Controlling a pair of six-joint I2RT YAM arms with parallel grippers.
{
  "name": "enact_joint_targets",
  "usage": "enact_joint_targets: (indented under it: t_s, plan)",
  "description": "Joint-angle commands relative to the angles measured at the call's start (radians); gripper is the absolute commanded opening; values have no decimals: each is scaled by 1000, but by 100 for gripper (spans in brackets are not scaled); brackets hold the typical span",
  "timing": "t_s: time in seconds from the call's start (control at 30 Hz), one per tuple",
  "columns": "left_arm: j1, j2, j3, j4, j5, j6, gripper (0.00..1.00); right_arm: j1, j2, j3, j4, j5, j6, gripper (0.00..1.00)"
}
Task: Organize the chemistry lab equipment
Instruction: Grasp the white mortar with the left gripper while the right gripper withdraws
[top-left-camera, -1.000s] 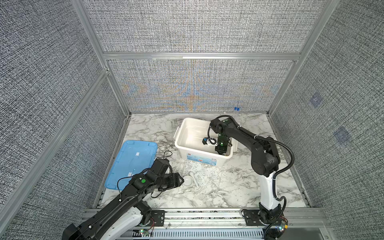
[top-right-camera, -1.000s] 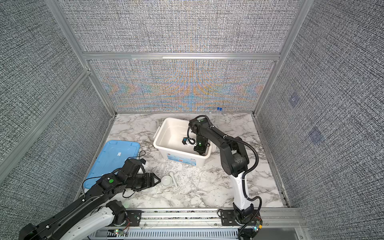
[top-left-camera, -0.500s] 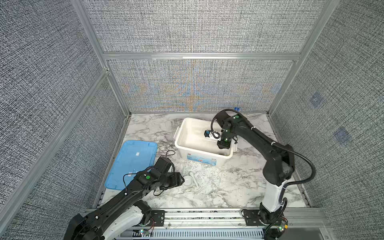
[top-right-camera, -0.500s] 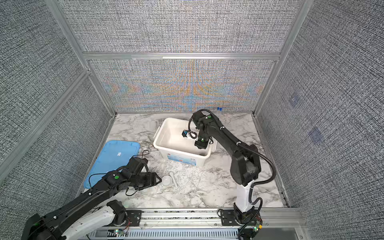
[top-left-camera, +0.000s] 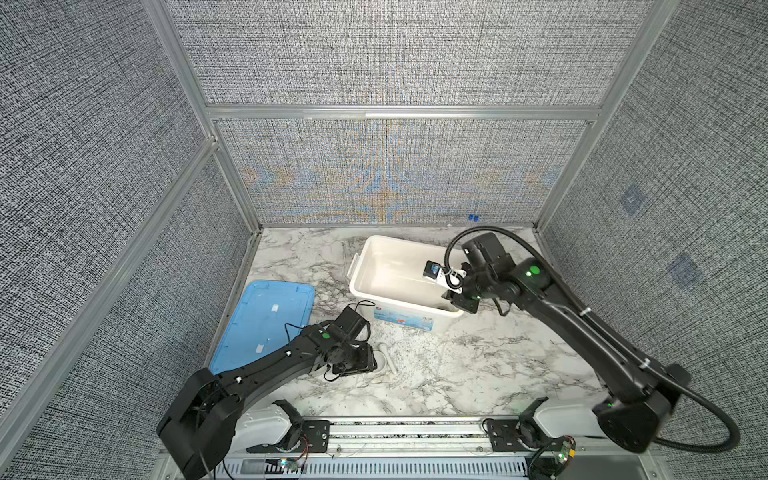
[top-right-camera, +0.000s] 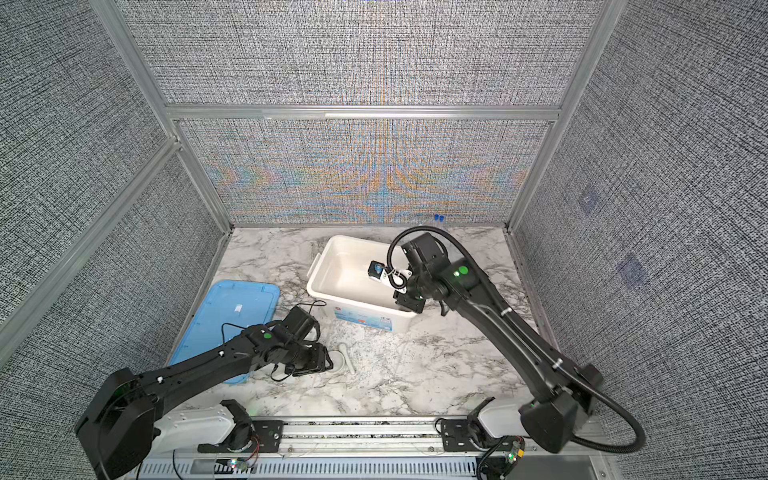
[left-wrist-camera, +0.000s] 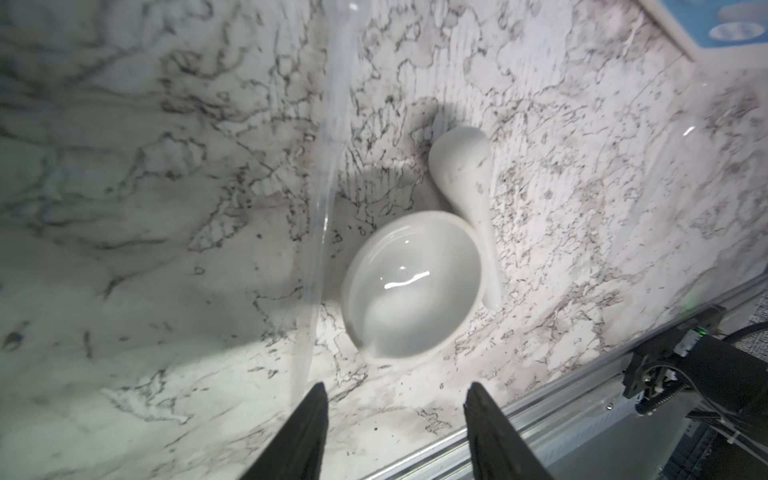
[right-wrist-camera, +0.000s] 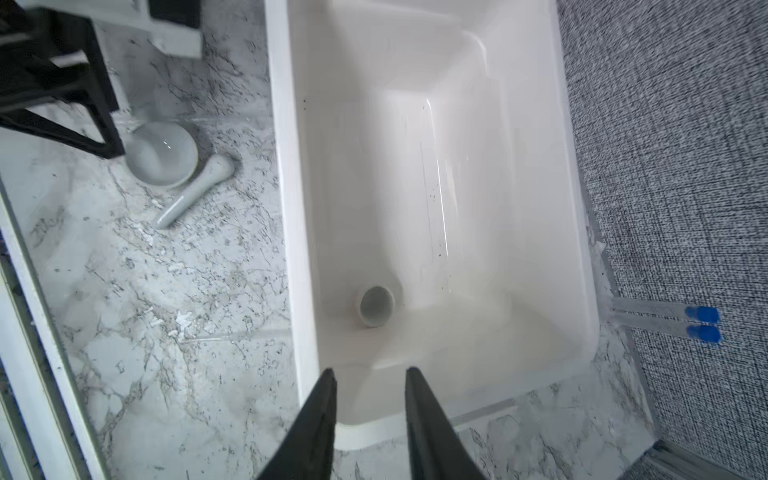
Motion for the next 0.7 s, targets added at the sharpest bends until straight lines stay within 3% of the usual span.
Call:
enact_joint_targets:
  t_s: [0.0, 0.27, 0.67]
  plan:
    - [-11, 57, 41, -3, -41, 24, 43, 5, -103, -87, 176, -66, 84, 32]
    - [-21, 131, 73, -48, -110, -9, 30, 13, -175, -106, 152, -55, 89, 32]
    - [-27, 46, 45, -50, -171, -74, 36, 24, -159, -116, 118, -41, 49, 33]
